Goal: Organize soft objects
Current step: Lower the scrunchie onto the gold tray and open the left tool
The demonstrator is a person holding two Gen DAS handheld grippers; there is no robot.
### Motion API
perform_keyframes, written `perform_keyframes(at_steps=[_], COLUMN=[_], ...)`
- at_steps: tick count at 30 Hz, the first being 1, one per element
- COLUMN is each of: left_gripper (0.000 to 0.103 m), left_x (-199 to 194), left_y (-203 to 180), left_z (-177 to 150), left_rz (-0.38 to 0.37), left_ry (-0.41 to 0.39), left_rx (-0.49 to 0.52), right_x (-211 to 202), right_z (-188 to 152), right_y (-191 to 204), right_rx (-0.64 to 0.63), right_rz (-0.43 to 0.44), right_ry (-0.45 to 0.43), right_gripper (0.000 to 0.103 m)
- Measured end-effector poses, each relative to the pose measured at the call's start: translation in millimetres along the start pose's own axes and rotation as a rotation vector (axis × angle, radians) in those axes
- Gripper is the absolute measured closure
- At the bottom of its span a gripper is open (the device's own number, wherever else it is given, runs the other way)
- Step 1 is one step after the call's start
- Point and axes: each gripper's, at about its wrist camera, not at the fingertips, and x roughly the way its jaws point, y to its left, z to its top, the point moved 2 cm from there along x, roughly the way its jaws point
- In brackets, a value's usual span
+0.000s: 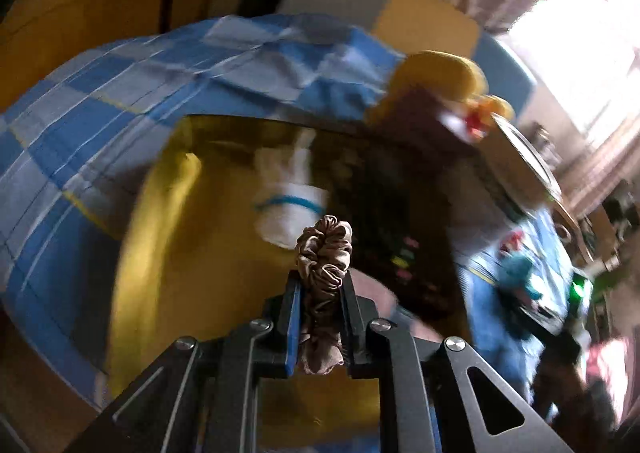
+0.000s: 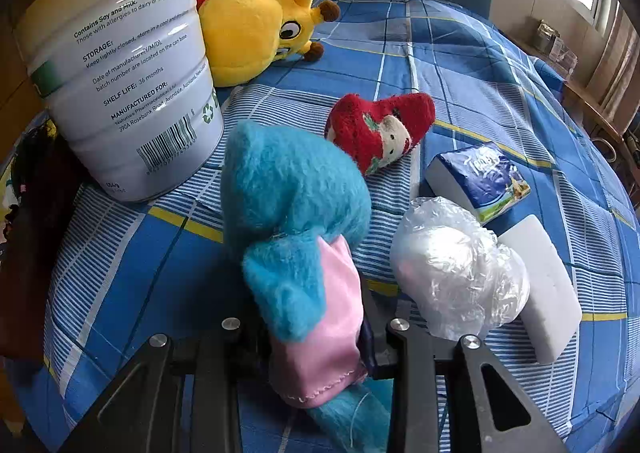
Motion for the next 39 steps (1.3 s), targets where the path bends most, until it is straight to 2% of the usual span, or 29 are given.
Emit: perform_keyframes(at_steps=[8,15,18,19,20,25,31,39], left_gripper=[0.084,0.081,0.064,0.055,0.047,0.039,0.037,0.037], left_x=[53.6,97.5,105.5,105.3,103.3,71.6,20.7,-11.7], left_y=[29.1,40.5,42.1,42.1,41.8,33.7,2.3,-36.3], left_z=[49.5,69.7,73.8,74.3,74.7,68.0,33.4,-22.1], left_rz=[0.121,0.195,0.197,0.197,0.201,0.224,0.194,0.154], left_ry=[0.023,0.054,0.048,0.043,0.033,-0.038,-0.114,-0.133], left_rx=[0.000,0.012,0.016,0.014,0.015,0.017,0.088,0.222], right_x=[0.3,0.9,0.9,0.9,1.0,1.2,1.5,-1.5], right_z=[0.8,1.6,1.7,1.6,1.5,1.3,1.9,2.5], right_y=[-0.8,-0.3,-0.6,-0.5,-0.4,-1.3,-2.9,-6.7], right_rx=[-0.003,-0.003,0.000,-0.001,-0.001,0.003,0.011,0.049], right_rz=[-0.005,-0.007,-0.005,-0.006,-0.006,-0.007,-0.008,0.008], right_ry=[0.002,0.001,0.001,0.001,0.000,-0.002,-0.002,0.031], right_gripper=[0.070,0.070,0.070,0.070,0.070,0.070,0.070,0.074])
